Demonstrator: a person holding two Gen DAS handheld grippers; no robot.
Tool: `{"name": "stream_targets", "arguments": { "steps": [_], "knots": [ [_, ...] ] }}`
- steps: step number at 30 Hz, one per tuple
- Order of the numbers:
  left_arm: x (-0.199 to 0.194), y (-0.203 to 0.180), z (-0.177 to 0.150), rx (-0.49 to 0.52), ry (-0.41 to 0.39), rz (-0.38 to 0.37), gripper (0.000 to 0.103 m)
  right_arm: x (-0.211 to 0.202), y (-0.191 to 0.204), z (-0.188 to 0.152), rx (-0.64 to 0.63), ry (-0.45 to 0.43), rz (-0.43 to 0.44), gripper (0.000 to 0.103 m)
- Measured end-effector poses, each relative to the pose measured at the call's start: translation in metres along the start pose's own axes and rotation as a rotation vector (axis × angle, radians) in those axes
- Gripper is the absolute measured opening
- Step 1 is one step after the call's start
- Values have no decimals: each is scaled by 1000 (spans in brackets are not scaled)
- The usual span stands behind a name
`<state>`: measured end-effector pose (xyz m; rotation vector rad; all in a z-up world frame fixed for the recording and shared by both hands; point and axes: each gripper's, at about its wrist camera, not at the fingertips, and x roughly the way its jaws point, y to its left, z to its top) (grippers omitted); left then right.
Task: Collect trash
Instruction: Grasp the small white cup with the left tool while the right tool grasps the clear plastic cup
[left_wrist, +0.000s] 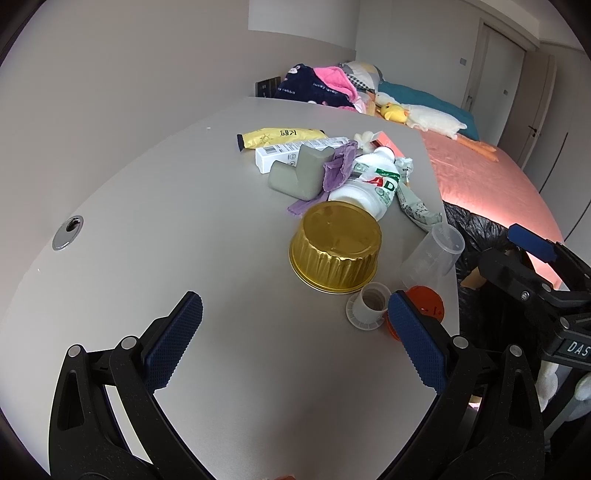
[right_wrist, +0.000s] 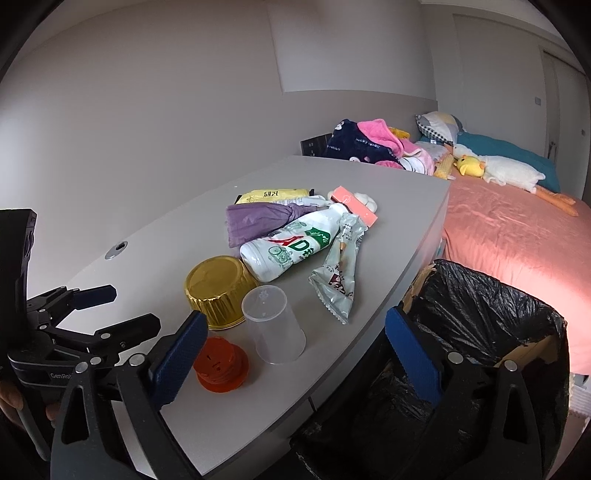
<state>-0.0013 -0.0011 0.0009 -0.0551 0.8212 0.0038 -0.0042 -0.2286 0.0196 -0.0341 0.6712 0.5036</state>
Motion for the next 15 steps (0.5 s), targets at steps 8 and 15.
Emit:
{"name": "stream_targets", "arguments": {
  "steps": [8,15],
  "knots": [
    [7,-4,-2,24,22,-4,97,23,3,2,-18,44,16,75],
    [14,-9,-3,35,41,-10,97,40,4,0,-25,69,20,66]
  ]
}}
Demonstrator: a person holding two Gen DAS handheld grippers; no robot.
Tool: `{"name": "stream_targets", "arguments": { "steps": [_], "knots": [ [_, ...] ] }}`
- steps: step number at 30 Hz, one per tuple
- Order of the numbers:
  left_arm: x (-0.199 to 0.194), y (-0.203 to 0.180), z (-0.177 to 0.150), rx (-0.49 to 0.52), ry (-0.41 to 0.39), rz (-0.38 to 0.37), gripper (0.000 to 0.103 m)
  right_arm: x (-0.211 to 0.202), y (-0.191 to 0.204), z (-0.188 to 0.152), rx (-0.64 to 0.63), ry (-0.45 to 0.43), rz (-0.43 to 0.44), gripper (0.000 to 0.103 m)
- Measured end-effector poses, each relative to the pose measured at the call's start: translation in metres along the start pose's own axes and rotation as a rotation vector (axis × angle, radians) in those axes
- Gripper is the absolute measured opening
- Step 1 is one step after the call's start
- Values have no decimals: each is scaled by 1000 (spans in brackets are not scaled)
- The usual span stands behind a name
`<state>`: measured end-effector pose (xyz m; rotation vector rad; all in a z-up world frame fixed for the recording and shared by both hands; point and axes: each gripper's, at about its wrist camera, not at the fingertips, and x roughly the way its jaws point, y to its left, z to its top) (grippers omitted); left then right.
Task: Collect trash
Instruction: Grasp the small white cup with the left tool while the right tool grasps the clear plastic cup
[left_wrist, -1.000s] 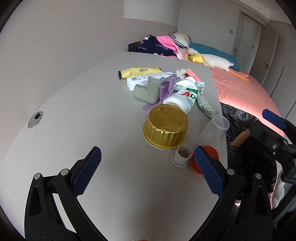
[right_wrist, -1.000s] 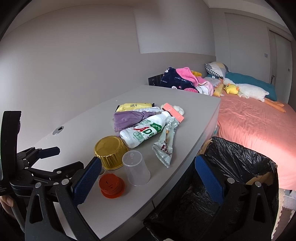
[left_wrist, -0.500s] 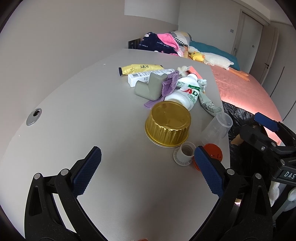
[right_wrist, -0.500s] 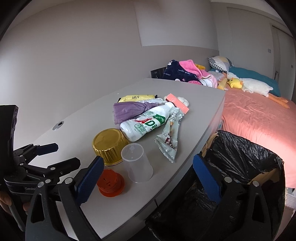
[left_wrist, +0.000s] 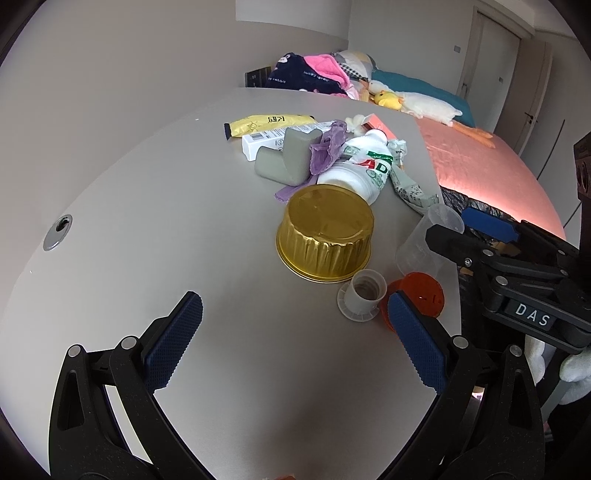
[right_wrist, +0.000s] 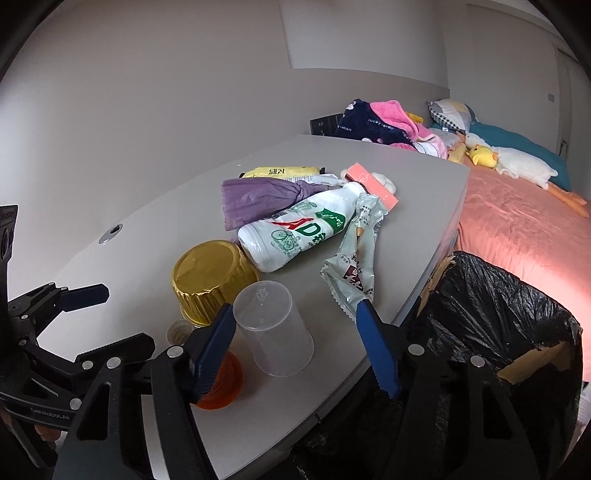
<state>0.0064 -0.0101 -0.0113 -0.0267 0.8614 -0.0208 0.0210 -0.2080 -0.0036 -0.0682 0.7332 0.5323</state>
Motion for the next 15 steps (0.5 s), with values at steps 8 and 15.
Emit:
{"name": "stream_targets", "arguments": {
  "steps": [8,15],
  "knots": [
    [11,-3,0,0,26,2,97,13,-8,0,43,16,40,40],
    [20,-7,2,-1,42,-4,97,12,-17,1,101,10,80,40]
  ]
}}
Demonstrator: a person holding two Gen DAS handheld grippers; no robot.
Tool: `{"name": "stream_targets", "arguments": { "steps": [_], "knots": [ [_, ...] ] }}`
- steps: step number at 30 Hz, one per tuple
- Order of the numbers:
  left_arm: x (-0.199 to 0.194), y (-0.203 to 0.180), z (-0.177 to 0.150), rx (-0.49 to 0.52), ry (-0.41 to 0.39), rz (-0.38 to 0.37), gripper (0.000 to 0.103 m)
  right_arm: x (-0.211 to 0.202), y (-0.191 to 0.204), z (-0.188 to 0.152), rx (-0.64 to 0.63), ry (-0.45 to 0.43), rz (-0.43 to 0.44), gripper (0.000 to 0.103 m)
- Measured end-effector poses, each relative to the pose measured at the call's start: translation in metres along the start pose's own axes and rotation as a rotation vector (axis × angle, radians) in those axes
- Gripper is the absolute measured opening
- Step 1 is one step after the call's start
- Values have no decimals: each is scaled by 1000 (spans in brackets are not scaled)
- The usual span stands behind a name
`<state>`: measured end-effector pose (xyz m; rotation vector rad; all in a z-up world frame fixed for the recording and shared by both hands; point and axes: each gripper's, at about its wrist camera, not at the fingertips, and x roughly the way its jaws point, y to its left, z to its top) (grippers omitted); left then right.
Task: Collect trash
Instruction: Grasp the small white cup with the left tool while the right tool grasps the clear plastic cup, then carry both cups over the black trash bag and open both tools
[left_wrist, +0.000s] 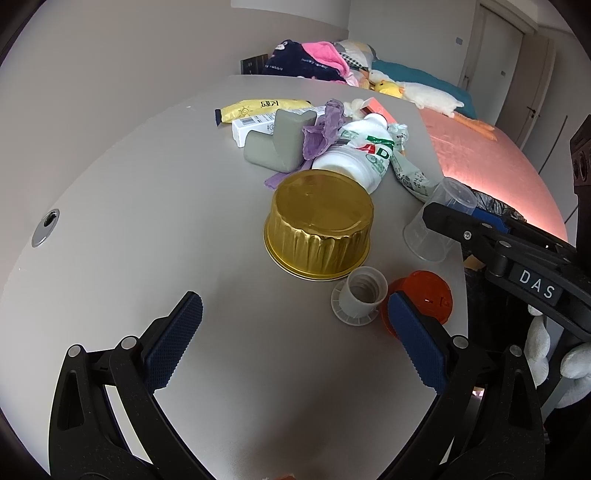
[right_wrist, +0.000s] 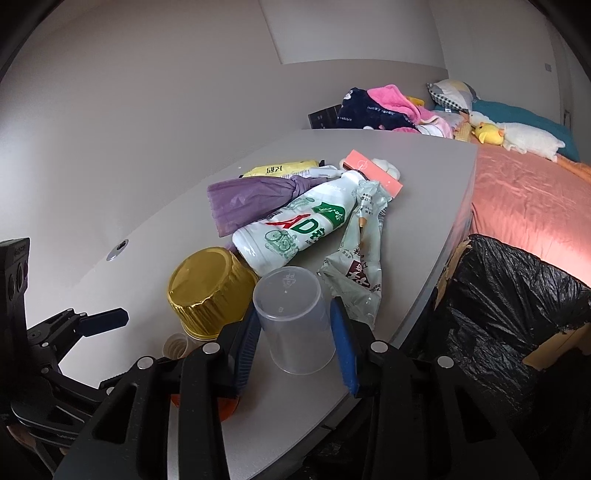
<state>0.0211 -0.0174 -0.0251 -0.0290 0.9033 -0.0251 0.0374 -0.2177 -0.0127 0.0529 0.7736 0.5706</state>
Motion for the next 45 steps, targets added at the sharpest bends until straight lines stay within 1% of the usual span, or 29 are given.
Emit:
{"name": "stream_targets", "arguments": {
  "steps": [5,11,13,17,19,22,24,28,35,41,45],
  "knots": [
    [8,-3,3,-1,9,7,97,0,-2,0,12,-5,5,40],
    [10,-3,7,4,-11,59,96,0,-2,0,12,-5,10,40],
    [11,-1,7,-4,-7,52,85,-1,-2,-1,14,-4,13,40],
    [14,0,5,-5,6,61,74,-1,-1,-1,9,-8,6,40],
    [15,2,3,-13,11,63,58,-2,-1,-1,5,-12,5,40],
    [13,7,2,-59,-3,48,37,-4,1,0,-3,-25,-3,40],
    [12,9,2,-71,-8,53,31,-7,2,0,-7,-33,-2,40],
    [3,12,4,-77,-43,68,31,-11,4,2,-8,-46,4,40],
    [-18,8,15,-82,-96,64,31,-27,-2,4,-6,-70,-1,40],
    [-23,-12,27,-45,-114,35,31,-43,-16,5,18,-99,-31,40],
    [-19,-29,34,-22,-112,-17,31,-54,-31,6,40,-119,-63,40]
  ]
}}
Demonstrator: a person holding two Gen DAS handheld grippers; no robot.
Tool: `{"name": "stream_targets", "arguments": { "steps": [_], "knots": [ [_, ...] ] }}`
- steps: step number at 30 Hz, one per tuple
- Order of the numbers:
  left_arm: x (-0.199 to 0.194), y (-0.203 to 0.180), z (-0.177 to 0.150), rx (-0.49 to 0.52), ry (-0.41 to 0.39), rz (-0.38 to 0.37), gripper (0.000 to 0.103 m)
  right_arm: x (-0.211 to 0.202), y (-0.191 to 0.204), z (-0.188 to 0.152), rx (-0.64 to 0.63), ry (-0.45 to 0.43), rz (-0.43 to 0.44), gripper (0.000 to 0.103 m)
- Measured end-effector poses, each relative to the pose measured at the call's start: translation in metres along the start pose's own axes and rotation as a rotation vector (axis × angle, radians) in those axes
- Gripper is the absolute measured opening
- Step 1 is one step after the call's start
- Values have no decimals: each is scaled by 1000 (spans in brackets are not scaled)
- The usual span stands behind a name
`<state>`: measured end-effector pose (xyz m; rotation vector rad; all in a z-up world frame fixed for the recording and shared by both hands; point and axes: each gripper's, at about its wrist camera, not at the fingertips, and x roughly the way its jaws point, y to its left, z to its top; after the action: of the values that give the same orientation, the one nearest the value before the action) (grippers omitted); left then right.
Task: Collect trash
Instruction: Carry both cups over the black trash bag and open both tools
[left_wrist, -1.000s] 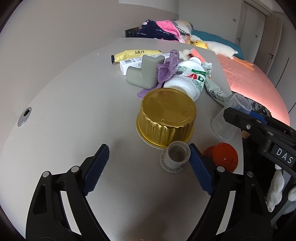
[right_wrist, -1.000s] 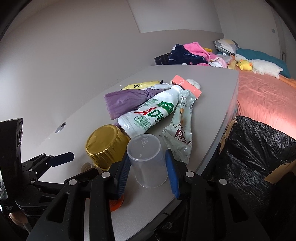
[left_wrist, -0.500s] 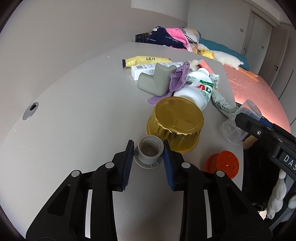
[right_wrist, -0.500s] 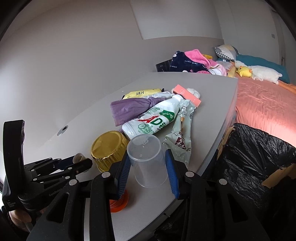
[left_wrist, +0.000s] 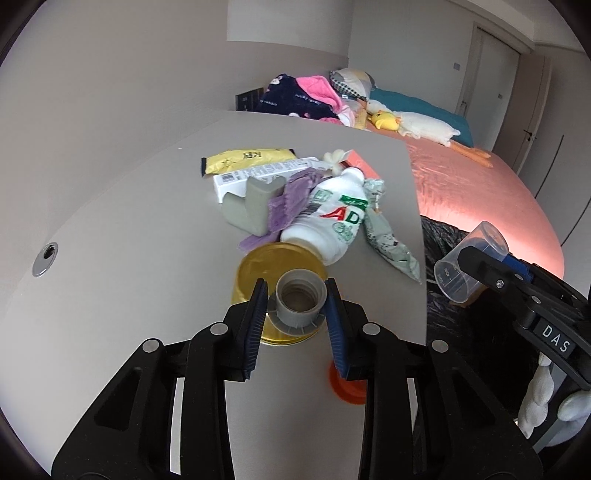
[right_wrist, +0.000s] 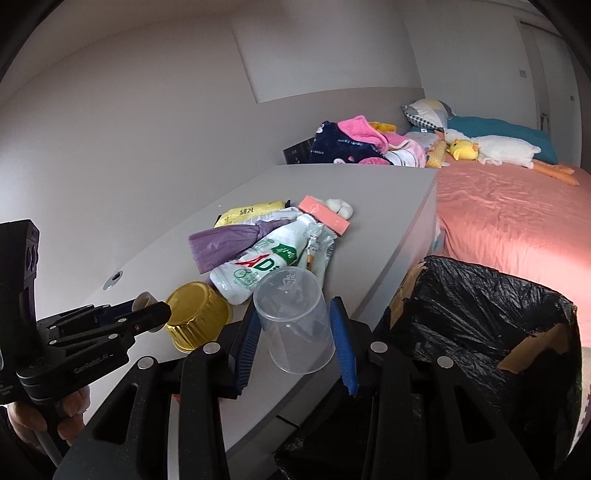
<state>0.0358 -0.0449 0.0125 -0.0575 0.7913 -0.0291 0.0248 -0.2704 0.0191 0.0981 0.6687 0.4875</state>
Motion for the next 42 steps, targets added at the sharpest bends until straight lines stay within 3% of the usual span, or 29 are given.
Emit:
{"name": "stream_targets", "arguments": {
  "steps": [14,28,29,30,31,33,37,42],
  "knots": [
    [19,-73,19,123,12,-132,31,-37,-58,2,63,-40,-132,40],
    [34,-147,13,265,76,-299,31,-73,-109,-4,150,-65,-258,40],
    [36,-150,12,264,90,-315,34,-75,-113,-5,166,-64,-254,40],
    [39,-153,11,266,115,-337,61,-78,-117,-6,187,-65,-251,42],
    [40,-155,10,262,139,-343,99,-80,-121,-7,206,-68,-261,46],
    [38,-159,8,268,123,-353,97,-88,-126,-8,237,-99,-331,66],
    [34,-165,7,314,99,-327,97,-91,-129,-9,242,-113,-360,67],
    [33,-155,11,293,93,-316,97,-90,-126,-7,231,-116,-351,67]
  ]
}}
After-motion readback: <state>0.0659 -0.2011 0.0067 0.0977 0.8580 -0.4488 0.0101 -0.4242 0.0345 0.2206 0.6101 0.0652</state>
